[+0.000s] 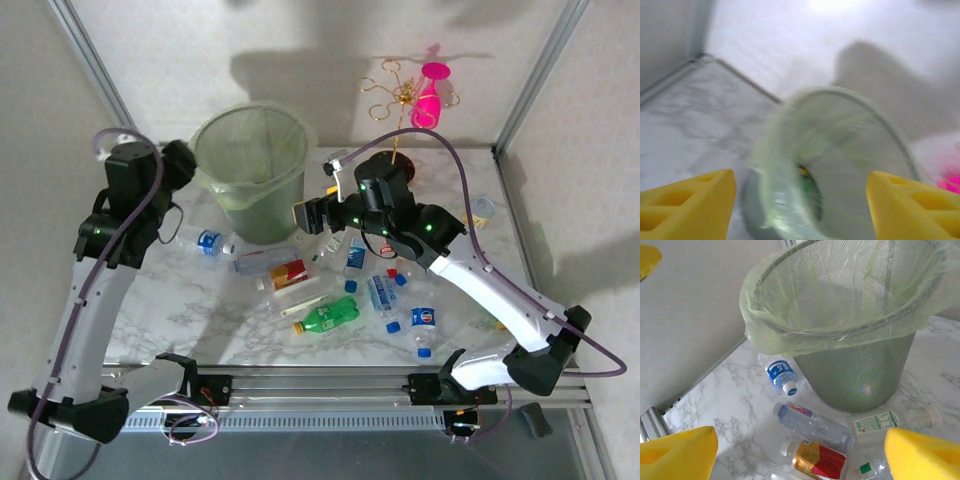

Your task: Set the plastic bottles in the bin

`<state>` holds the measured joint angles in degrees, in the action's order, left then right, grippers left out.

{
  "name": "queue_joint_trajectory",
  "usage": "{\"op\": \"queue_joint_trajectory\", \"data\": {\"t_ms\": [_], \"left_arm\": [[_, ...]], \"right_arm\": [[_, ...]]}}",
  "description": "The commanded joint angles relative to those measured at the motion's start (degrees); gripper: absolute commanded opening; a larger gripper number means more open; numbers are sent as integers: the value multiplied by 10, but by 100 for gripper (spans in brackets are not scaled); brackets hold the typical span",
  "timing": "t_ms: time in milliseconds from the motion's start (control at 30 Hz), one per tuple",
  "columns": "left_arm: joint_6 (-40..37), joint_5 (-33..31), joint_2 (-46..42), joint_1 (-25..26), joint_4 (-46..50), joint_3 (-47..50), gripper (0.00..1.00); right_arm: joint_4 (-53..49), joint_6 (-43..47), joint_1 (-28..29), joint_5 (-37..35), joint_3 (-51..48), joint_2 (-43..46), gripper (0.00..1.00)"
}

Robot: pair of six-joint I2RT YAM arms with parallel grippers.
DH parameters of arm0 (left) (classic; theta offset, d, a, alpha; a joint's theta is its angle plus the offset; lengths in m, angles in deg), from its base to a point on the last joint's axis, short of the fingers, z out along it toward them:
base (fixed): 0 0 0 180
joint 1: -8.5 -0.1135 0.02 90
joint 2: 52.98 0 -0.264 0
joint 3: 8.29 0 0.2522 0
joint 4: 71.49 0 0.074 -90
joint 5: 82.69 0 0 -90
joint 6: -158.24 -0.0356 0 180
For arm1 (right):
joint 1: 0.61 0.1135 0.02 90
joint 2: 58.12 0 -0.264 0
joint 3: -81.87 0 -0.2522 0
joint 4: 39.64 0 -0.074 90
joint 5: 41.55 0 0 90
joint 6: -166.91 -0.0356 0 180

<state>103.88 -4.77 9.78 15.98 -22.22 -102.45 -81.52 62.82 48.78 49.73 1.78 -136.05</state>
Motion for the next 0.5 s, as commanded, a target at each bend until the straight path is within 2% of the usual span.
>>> {"op": "queue_joint_trajectory", "data": {"t_ms": [0, 133, 267, 333, 400, 467], "left_arm": [[81, 21, -14, -32, -1, 75, 69], [165, 57, -28, -70, -14, 170, 72], [229, 1, -9, -81, 33, 190, 75], [246, -3, -3, -86, 30, 203, 76], [245, 10, 4, -89, 4, 228, 78], [224, 69, 22, -96, -56, 270, 79]], "right_arm": [[8, 7, 4, -14, 16, 1, 87], [3, 3, 4, -17, 14, 3, 87], [-8, 6, 4, -21, 9, 13, 87], [-11, 7, 4, -26, 2, 22, 87], [-14, 8, 4, -28, -5, 31, 87], [-19, 9, 4, -30, -10, 38, 87]]}}
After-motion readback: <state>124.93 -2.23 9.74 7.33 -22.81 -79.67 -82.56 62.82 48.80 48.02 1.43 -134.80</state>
